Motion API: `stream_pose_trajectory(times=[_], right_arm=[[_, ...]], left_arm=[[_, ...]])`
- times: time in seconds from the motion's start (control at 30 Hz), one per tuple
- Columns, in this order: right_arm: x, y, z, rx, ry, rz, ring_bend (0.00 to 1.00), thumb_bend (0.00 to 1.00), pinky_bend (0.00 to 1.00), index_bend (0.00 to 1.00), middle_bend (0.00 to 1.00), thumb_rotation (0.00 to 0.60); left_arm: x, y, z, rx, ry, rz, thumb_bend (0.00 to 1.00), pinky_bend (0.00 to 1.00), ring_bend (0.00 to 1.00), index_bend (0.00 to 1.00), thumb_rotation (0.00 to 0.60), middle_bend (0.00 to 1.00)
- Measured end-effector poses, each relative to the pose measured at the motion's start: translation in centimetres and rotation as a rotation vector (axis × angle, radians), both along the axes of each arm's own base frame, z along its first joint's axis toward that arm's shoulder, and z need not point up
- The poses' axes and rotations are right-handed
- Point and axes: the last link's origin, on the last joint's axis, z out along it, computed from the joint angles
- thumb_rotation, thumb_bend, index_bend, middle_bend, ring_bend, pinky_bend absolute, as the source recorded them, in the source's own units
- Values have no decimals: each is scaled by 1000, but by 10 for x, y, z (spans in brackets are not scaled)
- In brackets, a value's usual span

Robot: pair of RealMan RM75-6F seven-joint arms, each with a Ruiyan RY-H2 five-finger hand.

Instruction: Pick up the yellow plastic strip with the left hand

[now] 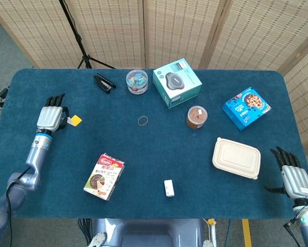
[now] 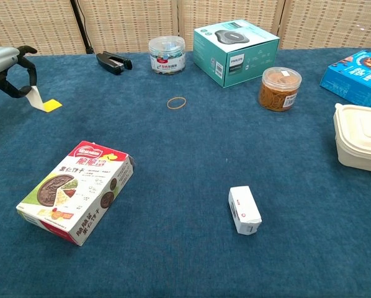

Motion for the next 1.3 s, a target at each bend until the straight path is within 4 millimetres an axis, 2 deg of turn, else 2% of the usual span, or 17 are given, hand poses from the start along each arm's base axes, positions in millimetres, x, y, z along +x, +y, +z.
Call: stream_pose_trajectory(times=[0.4, 0.63, 0.8, 0.97, 1.03, 1.1, 1.17, 1.3], right_arm=[[-3, -2, -3, 11, 6, -13, 0, 0, 0, 0, 0, 600], [-6, -4, -3, 10, 6, -24, 0, 0, 0, 0, 0, 600], [-5, -4, -3, 9, 4, -20, 0, 0, 0, 0, 0, 600], [-2, -3, -2, 6, -4, -9, 0, 0, 0, 0, 0, 600], [0, -2, -1, 3, -7, -2, 0, 0, 0, 0, 0, 600], [2, -1, 0, 2, -12, 4, 0, 0, 0, 0, 0, 600], [4, -1, 1, -1, -19, 13, 0, 0, 0, 0, 0, 600], [8, 0, 3, -7, -32, 32, 0, 0, 0, 0, 0, 600]], left_arm=[[33, 25, 0, 9, -14, -25, 489, 0, 0, 766, 600, 0], [60, 38, 1, 28, -38, -74, 489, 0, 0, 766, 600, 0], [73, 42, 9, 53, -65, -113, 489, 0, 0, 766, 600, 0], [79, 36, 19, 70, -95, -152, 482, 0, 0, 751, 600, 0], [79, 31, 24, 74, -111, -166, 470, 0, 0, 696, 600, 0], [77, 24, 28, 74, -123, -174, 455, 0, 0, 598, 600, 0], [73, 14, 34, 65, -136, -175, 414, 0, 0, 383, 600, 0], [64, -9, 45, 41, -149, -160, 294, 0, 0, 77, 600, 0]])
